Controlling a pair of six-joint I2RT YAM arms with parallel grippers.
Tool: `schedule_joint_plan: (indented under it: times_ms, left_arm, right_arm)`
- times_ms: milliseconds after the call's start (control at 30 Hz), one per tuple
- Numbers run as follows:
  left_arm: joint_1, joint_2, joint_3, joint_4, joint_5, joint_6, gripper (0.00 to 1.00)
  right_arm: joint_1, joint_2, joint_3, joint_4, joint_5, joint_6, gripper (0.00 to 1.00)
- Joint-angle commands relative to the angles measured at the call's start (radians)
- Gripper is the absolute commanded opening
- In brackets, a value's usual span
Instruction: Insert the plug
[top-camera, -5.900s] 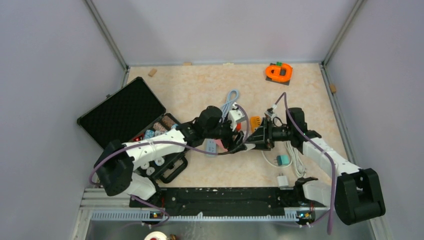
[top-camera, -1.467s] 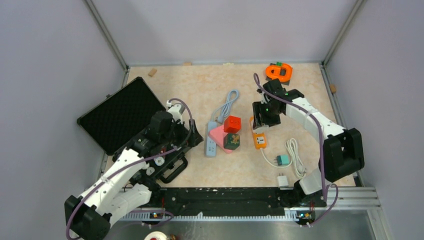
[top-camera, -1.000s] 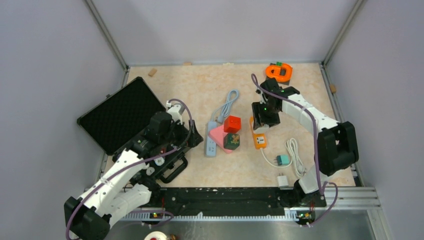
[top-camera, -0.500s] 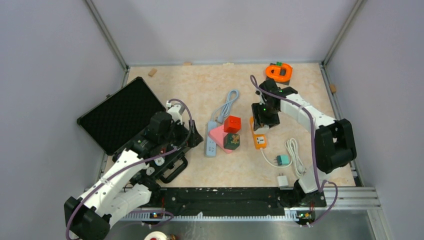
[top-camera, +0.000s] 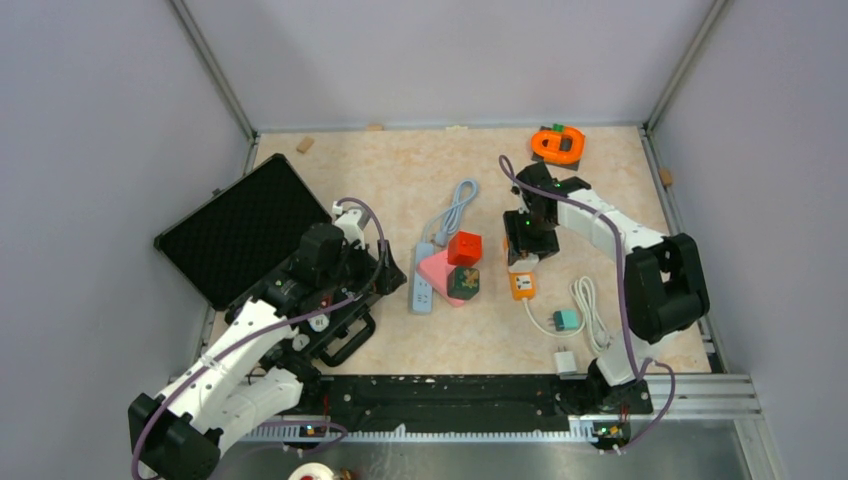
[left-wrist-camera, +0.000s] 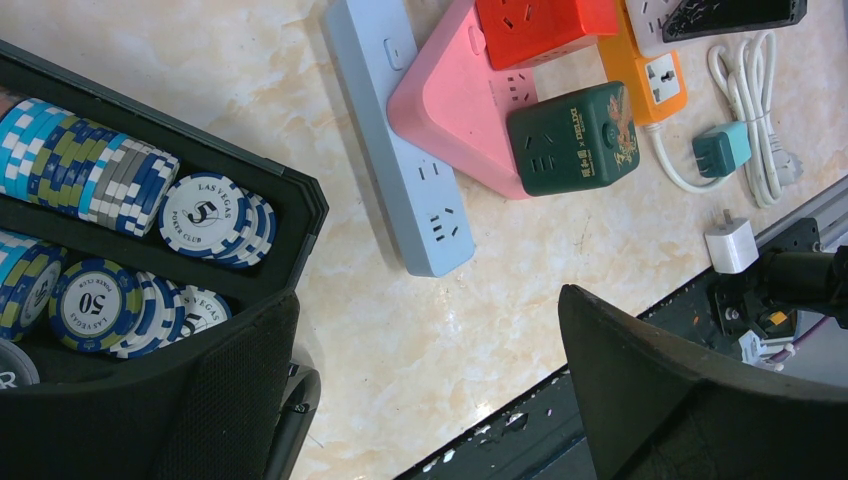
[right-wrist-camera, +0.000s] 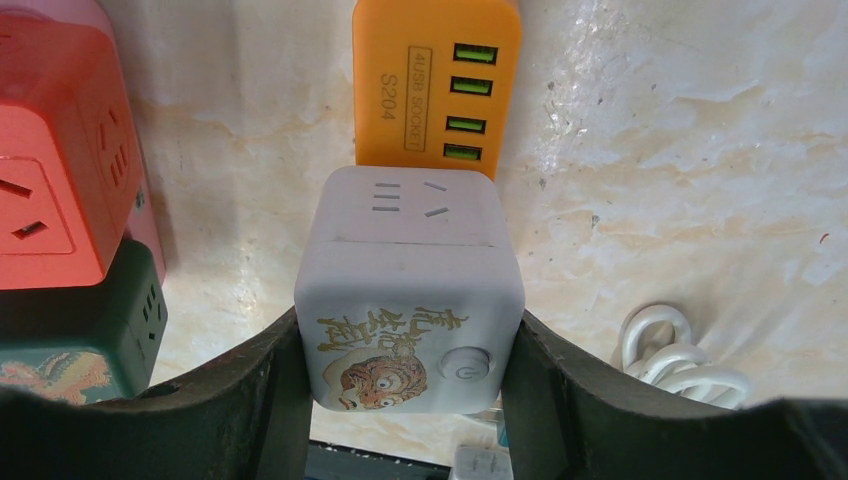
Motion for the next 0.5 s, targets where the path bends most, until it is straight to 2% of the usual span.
schedule_joint_plan:
  times_ms: [0, 467]
  left_arm:
    - [0.002, -0.003, 0.013, 0.041, 0.011, 0.017, 0.99]
    - [0.002, -0.012, 0.018, 0.036, 0.013, 0.017, 0.99]
  right_arm:
    - [0.014, 0.018, -0.002, -0.007, 0.096, 0.019, 0.0]
    - [0.095, 0.141, -0.022, -0.023, 0.183, 0.051, 0.0]
